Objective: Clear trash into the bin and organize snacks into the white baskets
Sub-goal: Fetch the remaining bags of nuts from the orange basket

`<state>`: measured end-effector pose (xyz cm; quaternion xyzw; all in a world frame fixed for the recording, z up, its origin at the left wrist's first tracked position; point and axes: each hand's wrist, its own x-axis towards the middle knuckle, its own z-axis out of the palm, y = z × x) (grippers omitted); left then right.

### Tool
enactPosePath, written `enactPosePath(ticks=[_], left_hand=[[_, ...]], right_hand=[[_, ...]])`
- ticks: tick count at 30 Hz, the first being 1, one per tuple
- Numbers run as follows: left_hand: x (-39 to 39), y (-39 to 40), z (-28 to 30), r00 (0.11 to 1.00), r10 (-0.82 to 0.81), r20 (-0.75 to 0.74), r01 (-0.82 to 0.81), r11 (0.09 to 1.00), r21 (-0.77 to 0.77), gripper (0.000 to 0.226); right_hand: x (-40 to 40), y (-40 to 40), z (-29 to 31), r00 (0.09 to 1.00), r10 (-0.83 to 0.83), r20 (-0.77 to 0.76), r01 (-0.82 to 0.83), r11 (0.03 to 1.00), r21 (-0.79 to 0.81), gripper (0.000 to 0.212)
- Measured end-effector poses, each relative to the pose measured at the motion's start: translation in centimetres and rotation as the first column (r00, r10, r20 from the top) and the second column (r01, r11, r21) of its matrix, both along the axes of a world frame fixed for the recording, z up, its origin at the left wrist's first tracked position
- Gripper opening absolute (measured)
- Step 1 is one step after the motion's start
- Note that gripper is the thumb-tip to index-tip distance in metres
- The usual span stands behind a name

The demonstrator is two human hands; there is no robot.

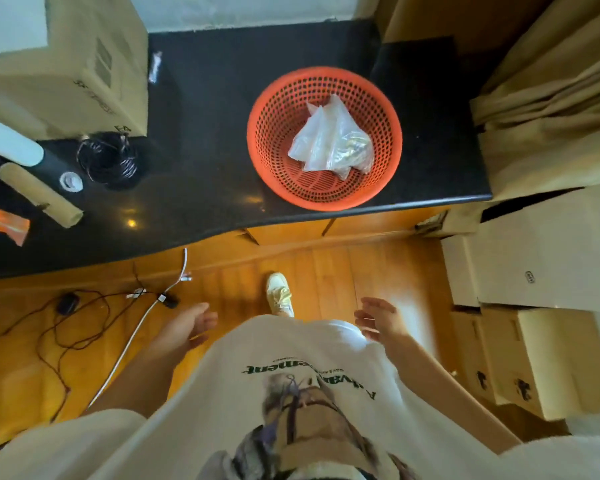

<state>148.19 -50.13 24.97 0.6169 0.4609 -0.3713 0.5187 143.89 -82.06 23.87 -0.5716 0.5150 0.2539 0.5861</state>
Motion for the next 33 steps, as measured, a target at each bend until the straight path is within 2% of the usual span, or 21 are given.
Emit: enactPosePath(ticks=[3,8,11,14,17,21,24,26,29,31,33], left_hand=[[7.5,-3.4,1.2,0.992,-0.075,0.103,0.073,0.997,0.015,0.023],[14.8,-9.0,2.4,0.965,-0.187,0.183,0.196,0.980,-0.034,0.021],[17.9,-12.1,1.5,0.953,-0.224,0.204,0.247,0.964,-0.098,0.019],[20.6,-14.8,0.1,0.954,-0.200,0.223,0.234,0.963,-0.133,0.020],[23.7,-16.8,-2.0,0.955,-0.137,0.263,0.170,0.979,-0.108,0.023],[28.3,-17.8,-4.9,0.925,-0.063,0.375,0.051,0.998,0.042,0.032],[32.3,-17.6,-6.8,0.868,-0.143,0.475,0.055,0.979,0.195,0.031],[34.9,-17.1,-7.8,0.796,-0.328,0.509,0.167,0.927,0.336,0.033],[38.3,-17.6,-8.8,0.593,-0.597,0.540,0.390,0.800,0.455,0.034],[40.3,-18.8,-9.6,0.363,-0.760,0.539,0.556,0.641,0.529,0.040],[41.8,-20.0,-10.4,0.091,-0.848,0.522,0.616,0.459,0.640,0.051]], right_hand=[[2.6,-0.8,0.3,0.996,-0.078,0.040,0.081,0.994,-0.077,0.025],[7.2,-3.4,1.1,0.995,-0.042,0.089,0.056,0.985,-0.163,0.024],[11.8,-4.8,0.9,0.985,0.057,0.161,-0.016,0.969,-0.248,0.022],[17.6,-6.0,0.4,0.938,0.243,0.246,-0.146,0.923,-0.355,0.020],[23.7,-7.3,-0.7,0.842,0.472,0.261,-0.304,0.815,-0.493,0.026],[31.1,-8.7,-2.6,0.683,0.708,0.179,-0.506,0.635,-0.584,0.056],[34.8,-9.5,-4.2,0.520,0.851,0.076,-0.676,0.464,-0.573,0.074],[36.3,-9.9,-5.3,0.408,0.913,0.021,-0.757,0.351,-0.551,0.078],[37.3,-10.2,-6.7,0.275,0.961,0.027,-0.785,0.241,-0.570,0.069],[37.7,-10.2,-7.6,0.263,0.962,0.069,-0.782,0.254,-0.569,0.068],[37.8,-10.2,-8.3,0.280,0.953,0.113,-0.777,0.294,-0.556,0.069]])
